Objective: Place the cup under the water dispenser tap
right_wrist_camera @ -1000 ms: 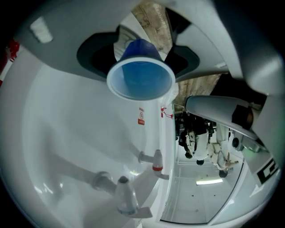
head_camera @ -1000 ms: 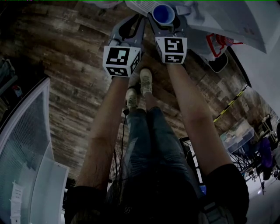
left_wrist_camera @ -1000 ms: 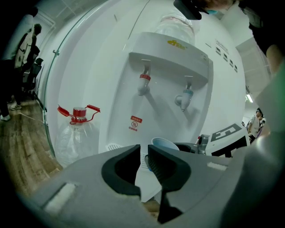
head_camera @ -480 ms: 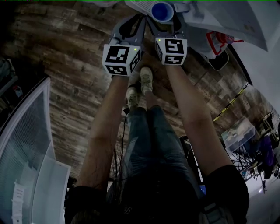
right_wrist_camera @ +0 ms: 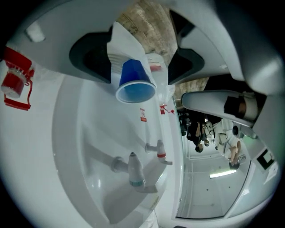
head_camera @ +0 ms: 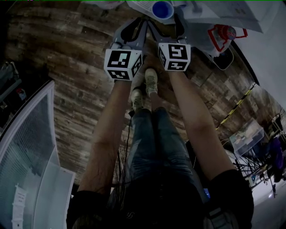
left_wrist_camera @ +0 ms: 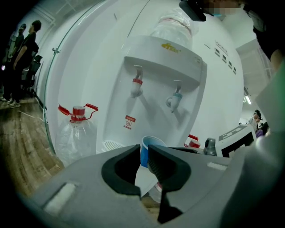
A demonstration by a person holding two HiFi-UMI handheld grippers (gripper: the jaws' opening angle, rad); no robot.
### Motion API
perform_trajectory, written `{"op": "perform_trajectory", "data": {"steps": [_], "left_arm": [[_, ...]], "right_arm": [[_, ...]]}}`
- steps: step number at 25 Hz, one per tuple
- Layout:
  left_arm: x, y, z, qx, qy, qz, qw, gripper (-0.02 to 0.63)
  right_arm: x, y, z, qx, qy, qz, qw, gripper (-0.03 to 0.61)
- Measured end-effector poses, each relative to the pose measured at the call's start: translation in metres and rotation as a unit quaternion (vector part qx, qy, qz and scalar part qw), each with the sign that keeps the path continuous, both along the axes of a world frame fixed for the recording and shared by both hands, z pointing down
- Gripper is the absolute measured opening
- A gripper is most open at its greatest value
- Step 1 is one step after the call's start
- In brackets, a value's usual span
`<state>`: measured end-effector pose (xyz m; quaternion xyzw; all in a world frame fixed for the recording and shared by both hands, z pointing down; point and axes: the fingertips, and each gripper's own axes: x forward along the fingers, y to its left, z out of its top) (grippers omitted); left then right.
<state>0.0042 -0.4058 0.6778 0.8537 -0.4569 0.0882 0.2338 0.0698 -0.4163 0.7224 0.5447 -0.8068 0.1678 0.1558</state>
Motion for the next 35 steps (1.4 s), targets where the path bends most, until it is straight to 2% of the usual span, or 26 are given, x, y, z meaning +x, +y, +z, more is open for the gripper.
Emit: {"op": "perform_trajectory", "data": {"steps": [5, 12, 19, 23, 29, 35], "left_arm": [[0.003, 0.022, -0.018, 0.0, 0.002, 0.006, 1.0, 0.048], [0.007, 0.05, -0.058, 0.021, 0.001, 0.019, 0.9996, 0.048], [-0.004, 0.081, -0.109, 0.038, 0.002, 0.023, 0.999, 0.048], [-0.012, 0.096, -0.139, 0.045, 0.005, 0.02, 0.9988, 0.048], [-0.017, 0.112, -0.185, 0.065, 0.011, 0.032, 0.9973, 0.048], [-0.016, 0.129, -0.226, 0.077, 0.023, 0.05, 0.9955, 0.048]], "right_arm": [[0.001, 0.023, -0.024, 0.002, -0.024, 0.004, 1.0, 0.379], [0.002, 0.046, -0.069, 0.03, -0.042, 0.004, 0.999, 0.376], [-0.001, 0.073, -0.122, 0.055, -0.049, 0.004, 0.997, 0.356], [-0.005, 0.092, -0.145, 0.048, -0.055, -0.004, 0.997, 0.35], [-0.012, 0.116, -0.186, 0.047, -0.061, -0.014, 0.997, 0.305], [-0.025, 0.132, -0.242, 0.069, -0.071, -0.038, 0.994, 0.278]]}}
